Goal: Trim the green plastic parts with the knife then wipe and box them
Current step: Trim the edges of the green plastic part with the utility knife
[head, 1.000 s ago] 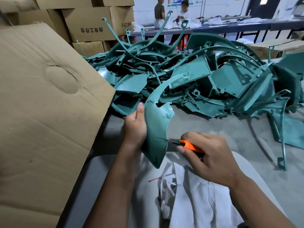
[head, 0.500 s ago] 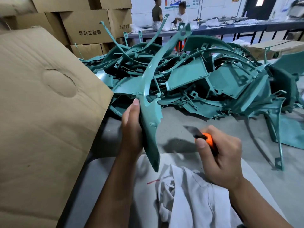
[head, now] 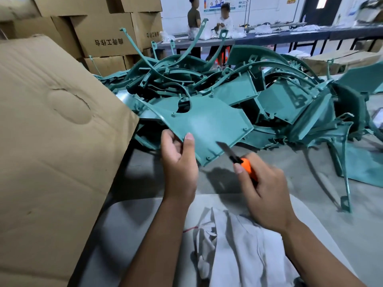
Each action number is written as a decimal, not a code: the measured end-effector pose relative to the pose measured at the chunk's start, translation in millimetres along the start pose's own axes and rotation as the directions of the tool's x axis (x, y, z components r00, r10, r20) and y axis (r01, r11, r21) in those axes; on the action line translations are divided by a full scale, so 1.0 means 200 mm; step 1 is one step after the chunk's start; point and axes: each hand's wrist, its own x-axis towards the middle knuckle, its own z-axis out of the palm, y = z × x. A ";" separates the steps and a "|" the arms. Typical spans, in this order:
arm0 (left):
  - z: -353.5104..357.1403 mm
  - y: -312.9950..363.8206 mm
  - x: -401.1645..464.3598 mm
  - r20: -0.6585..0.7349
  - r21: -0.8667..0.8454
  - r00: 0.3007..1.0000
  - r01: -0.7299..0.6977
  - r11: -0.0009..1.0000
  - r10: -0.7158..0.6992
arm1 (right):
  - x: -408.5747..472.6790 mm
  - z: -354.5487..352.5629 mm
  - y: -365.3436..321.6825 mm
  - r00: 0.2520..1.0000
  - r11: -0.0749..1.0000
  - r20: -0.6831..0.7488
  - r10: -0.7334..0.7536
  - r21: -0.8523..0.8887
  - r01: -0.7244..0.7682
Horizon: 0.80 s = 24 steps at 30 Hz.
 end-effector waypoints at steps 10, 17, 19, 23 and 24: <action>0.04 0.05 0.02 -0.041 -0.248 0.979 0.181 0.952 -0.197 | 0.00 0.01 -0.01 0.991 0.998 0.116 -0.063 0.012 0.063; 0.06 0.09 0.01 -0.052 -0.250 0.974 0.203 0.947 -0.223 | 0.00 0.01 -0.03 0.996 0.996 0.061 -0.068 -0.048 0.071; 0.07 0.10 0.01 -0.057 -0.261 0.971 0.212 0.942 -0.234 | 0.00 -0.01 -0.02 0.999 0.997 -0.001 -0.044 -0.069 0.044; 0.06 0.12 0.00 -0.045 -0.268 0.972 0.210 0.940 -0.230 | 0.01 -0.02 -0.02 0.994 0.991 -0.108 -0.026 -0.131 0.012; 0.06 0.13 -0.01 -0.043 -0.266 0.974 0.202 0.943 -0.221 | 0.02 -0.02 -0.01 0.988 0.990 -0.154 -0.008 -0.138 -0.014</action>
